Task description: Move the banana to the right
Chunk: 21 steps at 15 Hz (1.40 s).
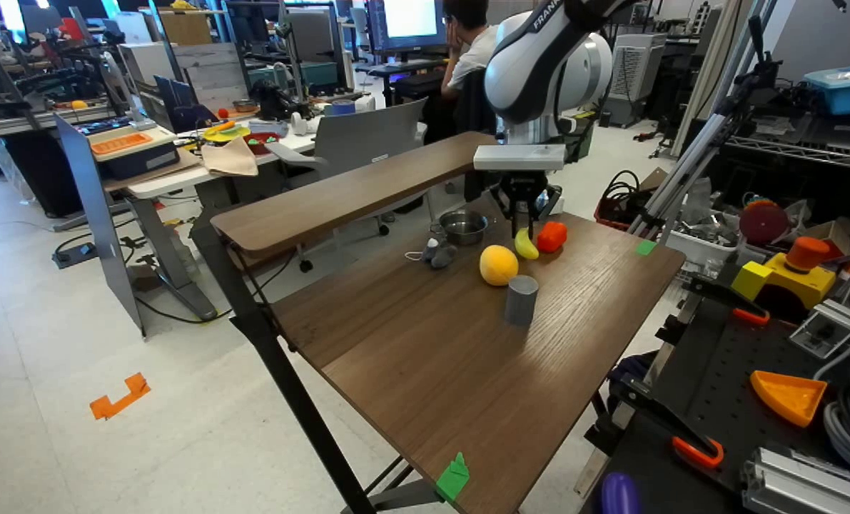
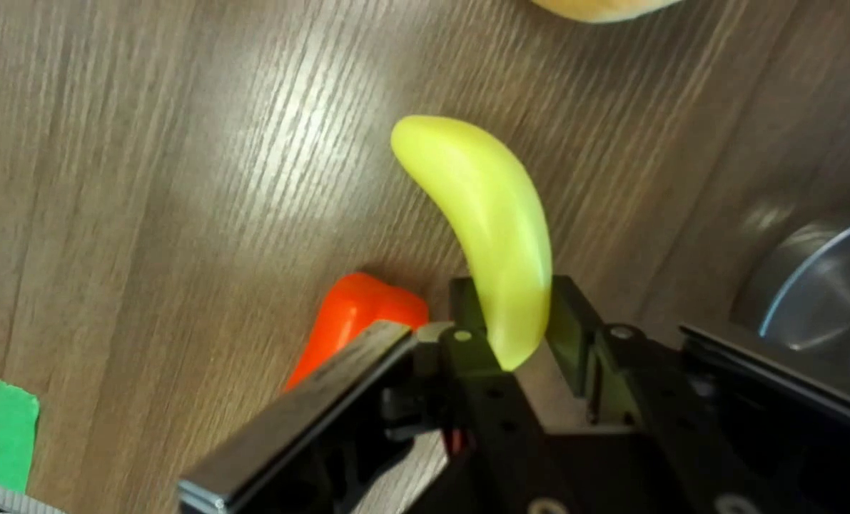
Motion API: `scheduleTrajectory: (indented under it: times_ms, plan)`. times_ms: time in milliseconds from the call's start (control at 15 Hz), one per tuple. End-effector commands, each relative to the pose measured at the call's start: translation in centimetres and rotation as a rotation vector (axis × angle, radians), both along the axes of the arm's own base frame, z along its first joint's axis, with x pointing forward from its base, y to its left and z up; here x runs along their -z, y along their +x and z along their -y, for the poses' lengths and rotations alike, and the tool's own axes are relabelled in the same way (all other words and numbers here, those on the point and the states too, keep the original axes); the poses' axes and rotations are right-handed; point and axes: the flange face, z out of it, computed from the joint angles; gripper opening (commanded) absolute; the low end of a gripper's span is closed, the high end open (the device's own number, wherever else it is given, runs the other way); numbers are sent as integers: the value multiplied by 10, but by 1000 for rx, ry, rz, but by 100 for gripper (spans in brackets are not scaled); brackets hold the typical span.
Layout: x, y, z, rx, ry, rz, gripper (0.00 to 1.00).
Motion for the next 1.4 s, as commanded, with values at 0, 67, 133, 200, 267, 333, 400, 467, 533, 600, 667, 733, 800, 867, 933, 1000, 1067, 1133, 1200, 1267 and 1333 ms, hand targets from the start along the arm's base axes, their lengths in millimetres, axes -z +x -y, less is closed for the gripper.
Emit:
scheduleTrajectory:
  times_ms: [0, 67, 133, 200, 267, 333, 400, 467, 533, 600, 667, 733, 800, 867, 933, 1000, 1067, 1133, 1200, 1267, 1333]
  plan:
    - [-1, 13, -10, -5, -18, 7, 7]
    - [0, 15, -12, -9, -23, 9, 7]
    - [1, 16, -14, -12, -24, 8, 7]
    - [2, 17, -16, -15, -21, 7, 7]
    - [4, 18, -18, -14, -16, 7, 7]
    - [6, 18, -19, -16, -12, -1, 53]
    - [7, 19, -20, -17, -9, 5, 55]
    - [9, 19, -21, -20, -11, 3, 62]
    - [10, 19, -21, -21, -10, 2, 68]
    - [11, 20, -21, -22, -10, 1, 76]
    - [12, 20, -22, -24, -10, 1, 82]
    - [13, 20, -22, -25, -11, 1, 91]
    - [12, 20, -22, -27, -11, 2, 97]
    - [11, 19, -22, -31, -10, 4, 100]
    - [7, 18, -23, -39, -8, 9, 100]
    - [0, 15, -25, -53, -3, 14, 100]
    - [-8, 13, -27, -70, -2, 33, 100]
    - [-17, 12, -30, -88, 1, 42, 100]
    - [-25, 11, -32, -104, 8, 44, 100]
    - [-36, 10, -34, -119, 12, 47, 100]
    - [-46, 9, -36, -137, 16, 50, 100]
